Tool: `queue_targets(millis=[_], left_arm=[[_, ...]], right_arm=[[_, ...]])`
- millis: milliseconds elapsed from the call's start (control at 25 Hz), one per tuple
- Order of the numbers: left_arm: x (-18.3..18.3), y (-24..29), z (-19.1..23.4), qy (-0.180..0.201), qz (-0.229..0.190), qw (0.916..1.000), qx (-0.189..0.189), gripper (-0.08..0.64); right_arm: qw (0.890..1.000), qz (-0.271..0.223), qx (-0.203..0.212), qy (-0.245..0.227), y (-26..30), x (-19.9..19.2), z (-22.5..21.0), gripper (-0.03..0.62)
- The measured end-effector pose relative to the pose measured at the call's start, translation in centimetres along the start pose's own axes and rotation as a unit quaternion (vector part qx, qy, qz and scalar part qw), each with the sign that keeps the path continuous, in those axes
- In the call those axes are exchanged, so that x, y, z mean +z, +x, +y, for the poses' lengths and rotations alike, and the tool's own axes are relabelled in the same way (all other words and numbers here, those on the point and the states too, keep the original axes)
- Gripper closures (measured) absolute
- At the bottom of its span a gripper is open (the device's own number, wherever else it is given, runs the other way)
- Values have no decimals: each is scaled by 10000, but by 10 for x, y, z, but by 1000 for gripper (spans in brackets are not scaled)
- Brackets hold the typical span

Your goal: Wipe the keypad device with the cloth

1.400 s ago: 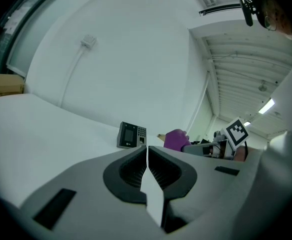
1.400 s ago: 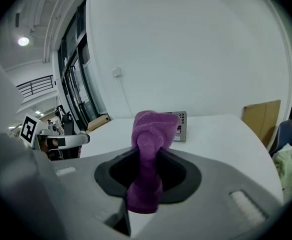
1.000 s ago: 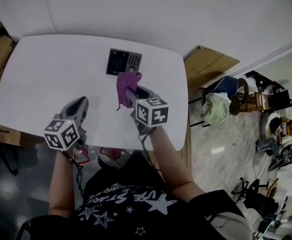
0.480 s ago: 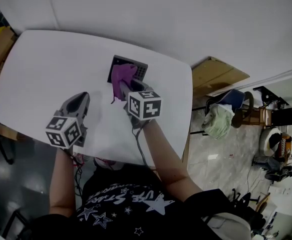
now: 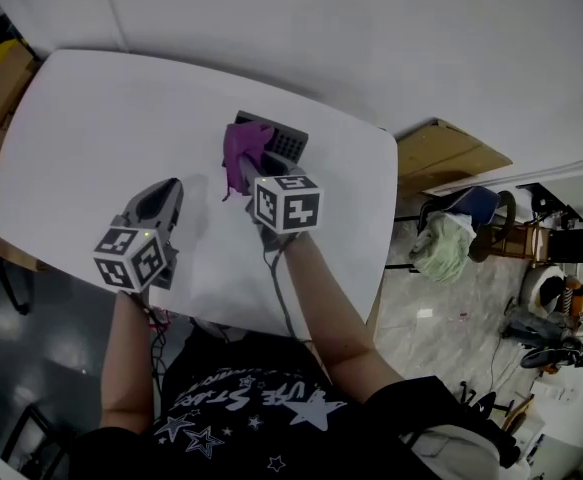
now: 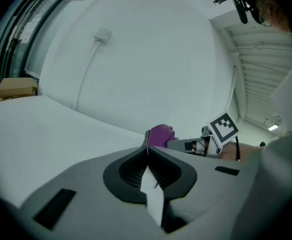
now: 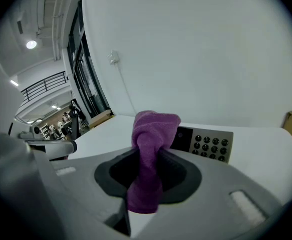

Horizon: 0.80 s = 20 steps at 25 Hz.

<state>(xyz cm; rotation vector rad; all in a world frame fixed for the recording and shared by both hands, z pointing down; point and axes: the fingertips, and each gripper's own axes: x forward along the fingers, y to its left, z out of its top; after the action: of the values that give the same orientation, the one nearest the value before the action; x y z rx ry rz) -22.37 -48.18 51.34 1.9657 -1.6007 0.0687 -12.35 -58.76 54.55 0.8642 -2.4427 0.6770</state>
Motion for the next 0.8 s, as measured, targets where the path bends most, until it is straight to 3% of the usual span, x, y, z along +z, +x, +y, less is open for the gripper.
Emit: queue_targets(millis=[800], left_arm=[[-13,-6,4,2,223,9997,-26,541]], right_arm=[[9995,34,-323,28,15,-1,-18,494]])
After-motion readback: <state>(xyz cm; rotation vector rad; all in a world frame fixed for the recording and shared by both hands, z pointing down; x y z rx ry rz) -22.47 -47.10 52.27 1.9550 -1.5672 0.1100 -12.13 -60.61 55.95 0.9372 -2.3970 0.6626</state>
